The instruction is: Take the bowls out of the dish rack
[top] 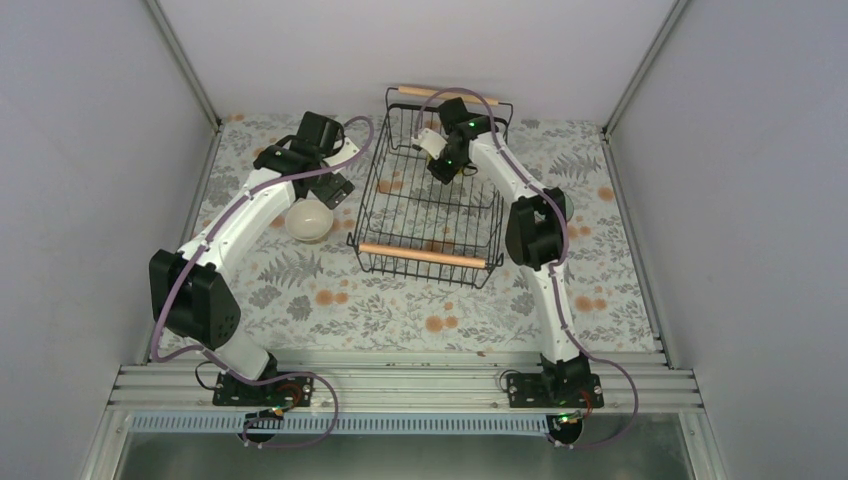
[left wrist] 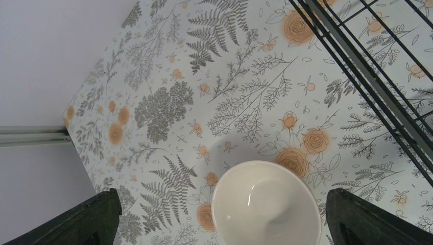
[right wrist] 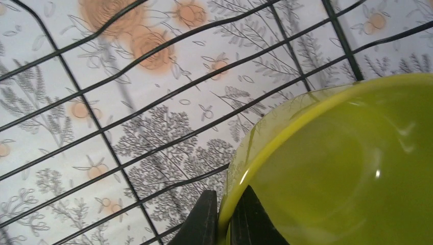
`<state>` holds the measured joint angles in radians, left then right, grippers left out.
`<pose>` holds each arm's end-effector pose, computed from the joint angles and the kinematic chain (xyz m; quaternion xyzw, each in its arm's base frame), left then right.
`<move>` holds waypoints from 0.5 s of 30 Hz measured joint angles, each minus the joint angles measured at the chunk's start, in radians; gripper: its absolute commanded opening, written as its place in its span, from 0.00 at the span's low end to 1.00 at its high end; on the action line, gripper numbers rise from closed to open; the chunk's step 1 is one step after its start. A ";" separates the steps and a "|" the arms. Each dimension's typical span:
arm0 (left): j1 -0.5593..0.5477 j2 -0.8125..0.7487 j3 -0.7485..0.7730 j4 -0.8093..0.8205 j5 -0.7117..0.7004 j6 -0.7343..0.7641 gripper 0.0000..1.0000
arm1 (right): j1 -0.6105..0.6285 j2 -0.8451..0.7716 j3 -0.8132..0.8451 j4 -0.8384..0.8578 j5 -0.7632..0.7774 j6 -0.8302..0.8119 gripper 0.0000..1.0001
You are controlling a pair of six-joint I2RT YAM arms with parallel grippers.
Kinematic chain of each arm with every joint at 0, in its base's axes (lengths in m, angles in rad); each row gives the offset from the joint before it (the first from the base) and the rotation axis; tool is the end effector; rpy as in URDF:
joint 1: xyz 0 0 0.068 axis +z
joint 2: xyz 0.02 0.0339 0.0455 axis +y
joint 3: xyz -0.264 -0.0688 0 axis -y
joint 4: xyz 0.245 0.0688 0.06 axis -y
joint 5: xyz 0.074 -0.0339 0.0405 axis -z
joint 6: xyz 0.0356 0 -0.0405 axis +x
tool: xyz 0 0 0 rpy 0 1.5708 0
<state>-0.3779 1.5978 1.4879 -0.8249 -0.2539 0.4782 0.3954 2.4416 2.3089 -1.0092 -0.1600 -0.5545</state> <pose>0.3208 -0.1177 0.3229 0.3551 0.8736 0.1357 0.3037 0.4759 0.2048 0.2114 -0.4605 0.8584 0.0610 0.2177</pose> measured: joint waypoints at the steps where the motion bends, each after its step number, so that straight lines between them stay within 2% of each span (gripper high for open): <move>1: 0.000 0.000 -0.001 0.000 0.000 0.000 1.00 | 0.003 0.000 0.000 0.007 0.000 0.002 0.04; 15: 0.000 0.000 -0.002 0.001 -0.007 0.000 1.00 | 0.045 -0.033 0.000 0.004 0.083 -0.004 0.04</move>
<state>-0.3779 1.5974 1.4864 -0.8238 -0.2611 0.4778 0.4400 2.4088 2.3085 -1.0054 -0.0769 -0.5583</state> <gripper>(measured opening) 0.998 0.039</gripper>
